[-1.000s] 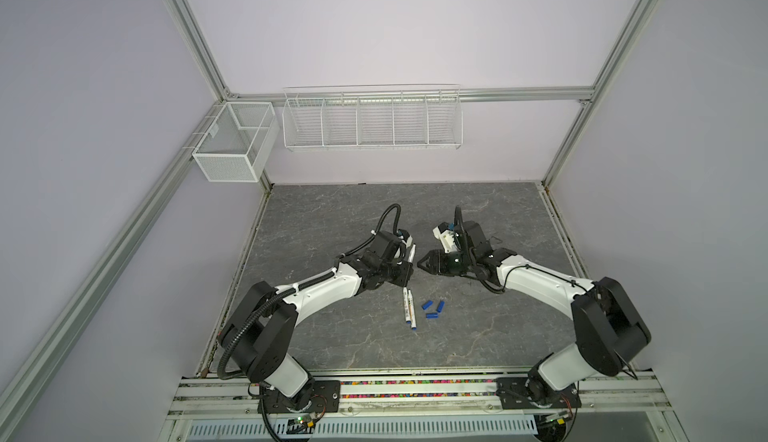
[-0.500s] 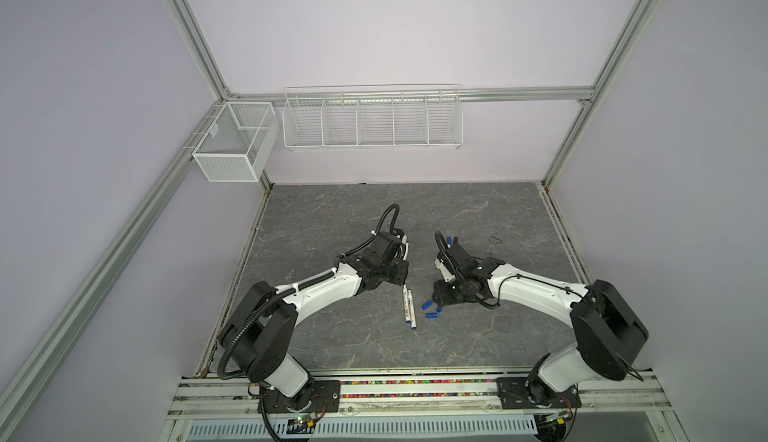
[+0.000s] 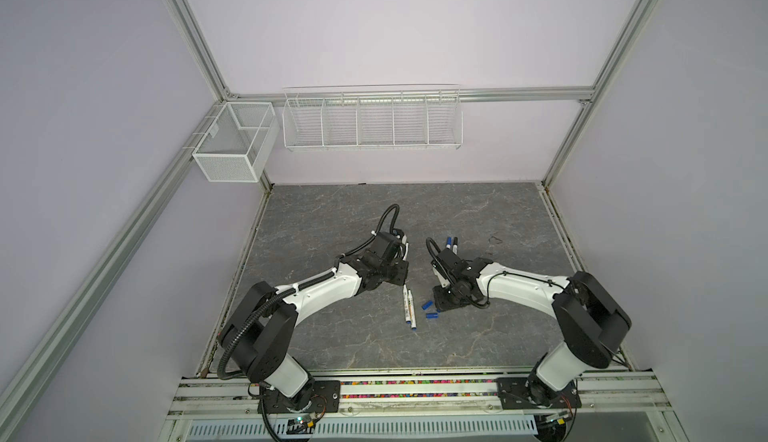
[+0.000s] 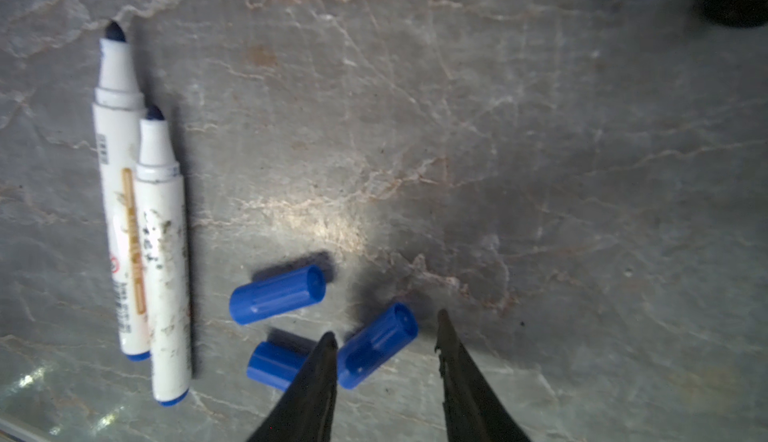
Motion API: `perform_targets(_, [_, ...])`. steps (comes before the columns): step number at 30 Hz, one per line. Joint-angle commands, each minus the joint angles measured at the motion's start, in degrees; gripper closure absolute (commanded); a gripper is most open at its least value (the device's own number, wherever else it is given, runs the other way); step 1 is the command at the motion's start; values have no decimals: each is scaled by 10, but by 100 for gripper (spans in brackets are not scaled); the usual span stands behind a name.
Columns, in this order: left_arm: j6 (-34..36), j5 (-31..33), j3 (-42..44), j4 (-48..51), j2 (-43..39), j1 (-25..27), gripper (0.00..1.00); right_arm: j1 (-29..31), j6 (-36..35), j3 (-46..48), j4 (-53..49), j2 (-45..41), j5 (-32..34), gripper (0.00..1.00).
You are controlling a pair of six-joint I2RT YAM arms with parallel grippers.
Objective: Insert the pens into the pen caps
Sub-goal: 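Lower the right gripper onto a blue cap near the robot and close it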
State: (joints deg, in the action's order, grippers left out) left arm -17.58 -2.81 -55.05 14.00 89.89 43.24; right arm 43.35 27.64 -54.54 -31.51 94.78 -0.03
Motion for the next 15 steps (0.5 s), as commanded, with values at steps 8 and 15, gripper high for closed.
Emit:
perform_targets(8, [-8,8,5,2,-5,0,100,16,-19,-29,-20,35,-12,68])
perform_targets(15, [-8,8,6,3,-6,0,100,26,-29,-45,-27,55,-14,77])
